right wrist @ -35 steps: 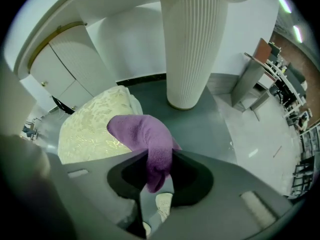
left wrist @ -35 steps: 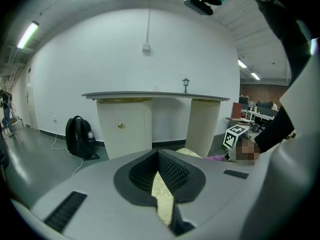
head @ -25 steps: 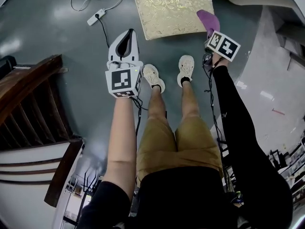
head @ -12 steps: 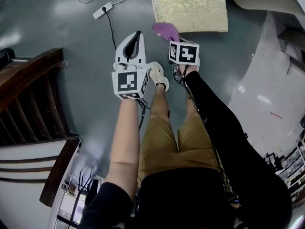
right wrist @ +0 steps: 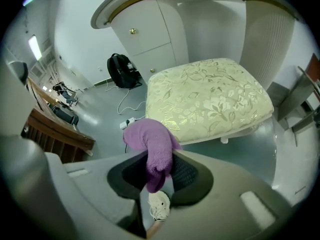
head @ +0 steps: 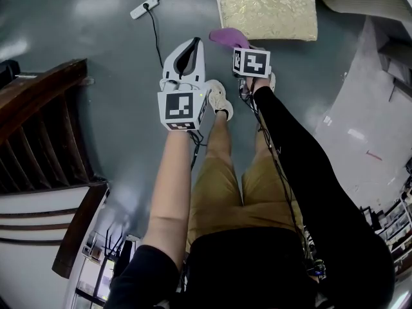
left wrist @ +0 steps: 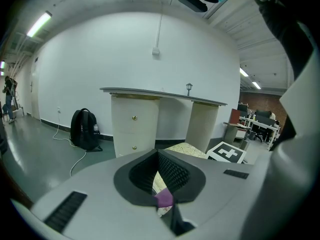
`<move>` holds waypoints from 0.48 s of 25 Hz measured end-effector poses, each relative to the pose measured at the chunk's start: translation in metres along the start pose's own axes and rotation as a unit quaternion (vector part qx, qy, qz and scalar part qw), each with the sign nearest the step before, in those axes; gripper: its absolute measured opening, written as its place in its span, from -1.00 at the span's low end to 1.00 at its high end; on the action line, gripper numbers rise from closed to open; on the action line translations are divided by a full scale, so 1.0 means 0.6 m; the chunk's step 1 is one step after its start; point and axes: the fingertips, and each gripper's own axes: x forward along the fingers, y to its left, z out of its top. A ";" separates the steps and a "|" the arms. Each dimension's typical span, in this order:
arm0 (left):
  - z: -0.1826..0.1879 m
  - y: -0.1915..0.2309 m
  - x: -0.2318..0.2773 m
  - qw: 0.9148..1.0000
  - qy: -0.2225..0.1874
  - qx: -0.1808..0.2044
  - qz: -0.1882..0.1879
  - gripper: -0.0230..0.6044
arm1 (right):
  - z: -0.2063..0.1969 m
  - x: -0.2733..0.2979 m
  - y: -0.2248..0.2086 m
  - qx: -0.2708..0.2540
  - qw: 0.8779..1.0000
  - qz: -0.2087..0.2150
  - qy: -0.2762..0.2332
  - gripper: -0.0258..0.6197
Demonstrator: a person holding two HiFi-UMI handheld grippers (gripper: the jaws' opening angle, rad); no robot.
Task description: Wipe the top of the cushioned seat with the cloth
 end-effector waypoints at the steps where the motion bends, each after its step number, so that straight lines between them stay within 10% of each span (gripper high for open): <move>1: 0.001 -0.003 0.000 1.000 0.000 0.000 0.000 -0.90 | 0.007 -0.005 -0.008 -0.001 1.000 -0.001 -0.007 -0.65; 12: 0.018 -0.065 0.039 1.000 -0.002 0.010 -0.007 -0.90 | 0.052 -0.049 -0.168 0.057 0.996 -0.047 -0.043 -0.65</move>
